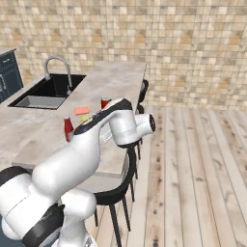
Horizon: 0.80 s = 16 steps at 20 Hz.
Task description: Move the mustard and ketchup from the cabinet to the dining counter.
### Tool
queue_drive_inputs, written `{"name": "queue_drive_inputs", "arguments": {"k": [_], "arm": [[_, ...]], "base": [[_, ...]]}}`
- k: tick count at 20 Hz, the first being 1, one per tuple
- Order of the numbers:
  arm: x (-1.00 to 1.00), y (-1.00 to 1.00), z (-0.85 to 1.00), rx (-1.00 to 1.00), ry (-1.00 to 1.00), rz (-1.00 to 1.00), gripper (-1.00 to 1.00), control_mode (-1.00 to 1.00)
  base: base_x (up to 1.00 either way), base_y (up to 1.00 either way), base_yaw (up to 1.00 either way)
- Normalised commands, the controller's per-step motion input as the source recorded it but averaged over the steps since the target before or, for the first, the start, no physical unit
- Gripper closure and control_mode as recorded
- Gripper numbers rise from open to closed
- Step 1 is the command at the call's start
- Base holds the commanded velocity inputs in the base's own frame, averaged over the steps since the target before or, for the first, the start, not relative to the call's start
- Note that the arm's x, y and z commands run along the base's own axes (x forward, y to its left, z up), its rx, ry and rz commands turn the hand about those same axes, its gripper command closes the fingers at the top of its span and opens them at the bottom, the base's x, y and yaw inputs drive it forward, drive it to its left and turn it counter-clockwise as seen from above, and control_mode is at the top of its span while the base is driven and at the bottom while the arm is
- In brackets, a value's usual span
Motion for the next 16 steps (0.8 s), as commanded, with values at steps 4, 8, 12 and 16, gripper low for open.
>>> {"name": "queue_drive_inputs", "arguments": {"k": [4,8,12,16], "arm": [[-0.43,0.08,0.31,-0.1,0.21,-0.23,-1.0,-1.0],[-0.42,0.07,0.35,-0.05,0.27,-0.23,-1.0,-1.0],[-0.46,0.08,0.38,-0.03,0.19,-0.23,-1.0,-1.0],[-0.38,0.17,0.26,-0.1,0.25,-0.23,-1.0,-1.0]], "base": [[0.0,0.0,0.0],[0.0,0.0,0.0],[0.0,0.0,0.0],[0.0,0.0,0.0]]}}
